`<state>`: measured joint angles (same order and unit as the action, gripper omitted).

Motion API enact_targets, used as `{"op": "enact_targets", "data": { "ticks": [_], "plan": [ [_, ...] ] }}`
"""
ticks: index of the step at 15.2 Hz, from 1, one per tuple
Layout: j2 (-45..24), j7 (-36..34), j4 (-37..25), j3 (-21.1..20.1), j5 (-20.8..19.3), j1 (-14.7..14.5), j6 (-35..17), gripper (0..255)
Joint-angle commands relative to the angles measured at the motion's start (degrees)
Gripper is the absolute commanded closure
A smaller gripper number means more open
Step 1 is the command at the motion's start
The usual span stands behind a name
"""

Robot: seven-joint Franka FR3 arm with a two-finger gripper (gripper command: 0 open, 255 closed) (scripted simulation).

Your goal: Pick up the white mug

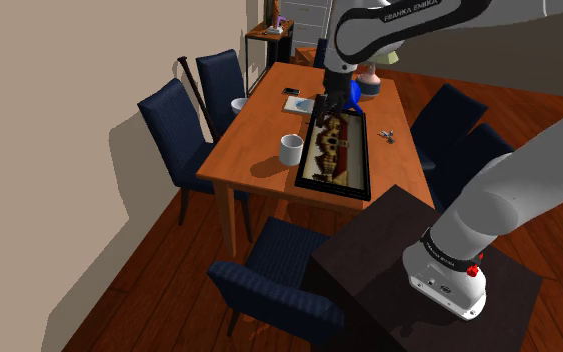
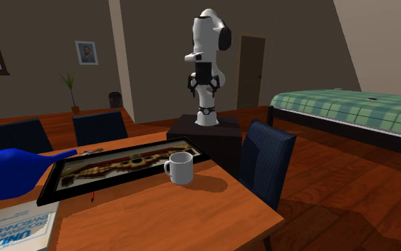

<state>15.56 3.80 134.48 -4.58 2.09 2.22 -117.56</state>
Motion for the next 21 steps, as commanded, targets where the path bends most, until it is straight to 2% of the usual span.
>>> {"op": "enact_targets", "data": {
  "ticks": [1,11,21],
  "plan": [
    [-4.44,0.16,-1.27,0.05,-0.46,0.27,-3.29,0],
    [-26.43,-0.33,-12.84,0.48,-3.13,0.80,-13.75,0],
    [-48.96,-0.47,-32.13,1.62,-5.14,0.46,-17.06,0]
  ]
}}
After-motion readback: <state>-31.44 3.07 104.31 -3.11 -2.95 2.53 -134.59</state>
